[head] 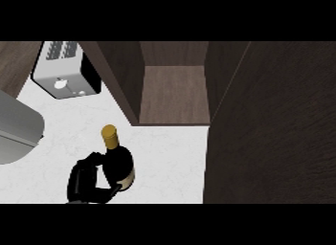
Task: Pick up the wine, place it into the cabinet and close the cabinet
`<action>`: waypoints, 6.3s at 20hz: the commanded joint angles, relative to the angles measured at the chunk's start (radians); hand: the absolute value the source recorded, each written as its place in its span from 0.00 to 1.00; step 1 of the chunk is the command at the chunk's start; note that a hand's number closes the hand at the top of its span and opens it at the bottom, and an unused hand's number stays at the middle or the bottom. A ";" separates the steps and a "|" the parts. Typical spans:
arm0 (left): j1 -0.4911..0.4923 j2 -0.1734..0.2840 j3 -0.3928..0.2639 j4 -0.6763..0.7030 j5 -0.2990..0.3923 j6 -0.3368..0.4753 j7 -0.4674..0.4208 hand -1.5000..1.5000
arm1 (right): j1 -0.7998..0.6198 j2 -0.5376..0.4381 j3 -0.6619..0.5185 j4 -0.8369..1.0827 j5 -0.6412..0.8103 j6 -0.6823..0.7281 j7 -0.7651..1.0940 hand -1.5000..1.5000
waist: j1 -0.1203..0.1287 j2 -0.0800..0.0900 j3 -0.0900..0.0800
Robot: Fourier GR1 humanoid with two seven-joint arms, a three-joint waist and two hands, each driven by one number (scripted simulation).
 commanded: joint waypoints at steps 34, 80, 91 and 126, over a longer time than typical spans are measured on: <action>0.178 -0.035 -0.093 -1.191 -0.091 0.397 0.768 1.00 | -0.001 -0.003 -0.037 0.041 -0.039 0.015 -0.032 0.00 | 0.000 0.010 -0.006; -0.379 -0.161 -0.119 -0.160 0.072 0.475 0.343 1.00 | 0.017 0.012 -0.030 0.038 -0.031 0.027 -0.053 0.00 | -0.009 0.012 -0.007; -0.560 -0.161 -0.184 0.038 0.261 0.443 0.286 1.00 | -0.020 -0.007 -0.077 0.148 -0.069 0.055 -0.101 0.00 | -0.021 0.016 -0.007; -0.787 -0.161 -0.125 0.421 0.441 0.382 0.184 1.00 | -0.080 0.007 -0.036 0.175 -0.031 0.041 -0.093 0.00 | -0.046 0.027 -0.008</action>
